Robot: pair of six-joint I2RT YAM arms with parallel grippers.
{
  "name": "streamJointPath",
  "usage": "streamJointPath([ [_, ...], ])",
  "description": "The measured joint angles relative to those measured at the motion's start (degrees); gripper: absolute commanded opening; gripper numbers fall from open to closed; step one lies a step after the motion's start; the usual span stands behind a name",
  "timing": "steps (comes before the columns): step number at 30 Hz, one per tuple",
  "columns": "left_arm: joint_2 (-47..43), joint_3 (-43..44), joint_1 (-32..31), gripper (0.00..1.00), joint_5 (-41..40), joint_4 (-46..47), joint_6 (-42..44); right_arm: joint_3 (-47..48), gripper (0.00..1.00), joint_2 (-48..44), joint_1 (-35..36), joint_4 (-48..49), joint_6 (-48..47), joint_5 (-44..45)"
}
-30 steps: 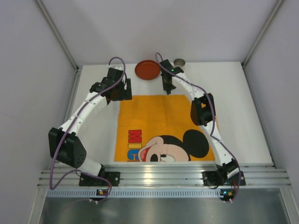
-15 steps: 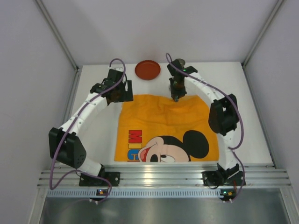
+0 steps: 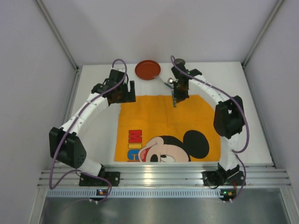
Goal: Set the dinner table for one person
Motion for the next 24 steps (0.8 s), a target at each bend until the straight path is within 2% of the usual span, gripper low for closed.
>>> streamJointPath([
  [4, 0.0, 0.0, 0.0, 0.86, 0.55, 0.0, -0.35, -13.49, 0.01, -6.1, 0.7, 0.59, 1.03, -2.01],
  [5, 0.0, 0.0, 0.0, 0.86, 0.81, 0.0, -0.48, -15.41, 0.07, -7.15, 0.9, 0.52, 1.18, -2.29],
  [6, 0.02, 0.0, 0.0, 0.86, 1.01, 0.0, -0.61, -16.61, 0.27, -7.89, 1.14, 0.33, 1.51, -2.62],
  [9, 0.17, 0.0, 0.0, 0.86, 1.9, 0.0, -1.05, -15.91, 0.65, -7.98, 1.22, 1.11, 1.44, -2.86],
  [10, 0.35, 0.0, -0.02, 0.86, 2.21, -0.02, -1.14, -14.95, 0.69, -7.72, 1.16, 1.11, 1.11, -2.8],
  [14, 1.05, 0.0, -0.11, 0.86, 2.71, -0.26, -1.18, -5.62, 0.72, -3.28, 0.46, 2.23, -1.05, -2.43],
  [19, 1.05, 0.0, -0.11, 0.86, 2.03, -0.55, -1.16, 7.17, 0.63, 7.17, -1.7, 4.87, -2.69, -2.16],
  [24, 1.01, 0.0, -0.11, 0.86, 1.27, -1.11, -1.2, 14.16, 0.56, 17.59, -3.91, 4.83, -3.28, -1.27],
])
